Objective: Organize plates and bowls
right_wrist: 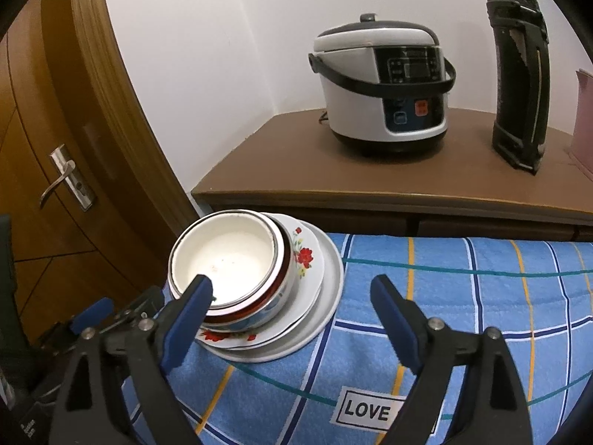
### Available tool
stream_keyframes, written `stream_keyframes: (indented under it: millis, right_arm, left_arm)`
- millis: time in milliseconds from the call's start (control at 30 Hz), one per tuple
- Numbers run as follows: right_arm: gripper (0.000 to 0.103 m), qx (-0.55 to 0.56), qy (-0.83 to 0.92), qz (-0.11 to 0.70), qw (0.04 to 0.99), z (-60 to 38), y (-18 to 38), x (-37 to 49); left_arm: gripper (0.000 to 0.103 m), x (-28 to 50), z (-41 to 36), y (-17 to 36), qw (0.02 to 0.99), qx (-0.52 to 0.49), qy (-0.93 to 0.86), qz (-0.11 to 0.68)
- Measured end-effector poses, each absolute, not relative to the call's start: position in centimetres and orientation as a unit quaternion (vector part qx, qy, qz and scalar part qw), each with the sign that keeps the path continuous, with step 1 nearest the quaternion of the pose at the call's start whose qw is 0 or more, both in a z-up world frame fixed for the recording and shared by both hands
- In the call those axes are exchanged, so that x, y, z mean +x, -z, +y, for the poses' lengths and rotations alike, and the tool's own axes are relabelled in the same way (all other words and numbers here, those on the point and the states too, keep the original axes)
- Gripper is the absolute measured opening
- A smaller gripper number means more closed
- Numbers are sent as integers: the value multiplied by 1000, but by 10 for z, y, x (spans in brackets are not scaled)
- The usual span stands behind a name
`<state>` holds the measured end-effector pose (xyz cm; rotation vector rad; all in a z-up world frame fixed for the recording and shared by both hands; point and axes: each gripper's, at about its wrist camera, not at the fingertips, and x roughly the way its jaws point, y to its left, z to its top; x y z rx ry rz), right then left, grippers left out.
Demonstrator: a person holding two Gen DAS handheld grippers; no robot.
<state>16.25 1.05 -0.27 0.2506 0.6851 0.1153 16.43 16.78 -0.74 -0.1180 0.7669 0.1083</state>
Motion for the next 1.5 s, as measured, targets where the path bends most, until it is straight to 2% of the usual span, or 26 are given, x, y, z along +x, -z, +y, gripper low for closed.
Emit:
stream_keyframes:
  millis: [333,400,567,767,1500]
  right_arm:
    - [90,129,-49,304,943,0,0,143]
    - [98,126,-52,294,946,0,-2,138]
    - [99,108,-59,280,952,3,-9,124]
    - [102,113,-60,256,958,0,-18,104]
    - [103,118,-67,199,971,-4,-27,48]
  left_arm:
    - [77,149,159,4,937,-43,-50,342]
    - [77,146,154,4,940,-33,-46,337]
    - [77,133,140,0,947,-2,-38,320]
    - [85,119,138,-8,952,-7,-34,304]
    - [86,72,153,-17,958,-30,-44,280]
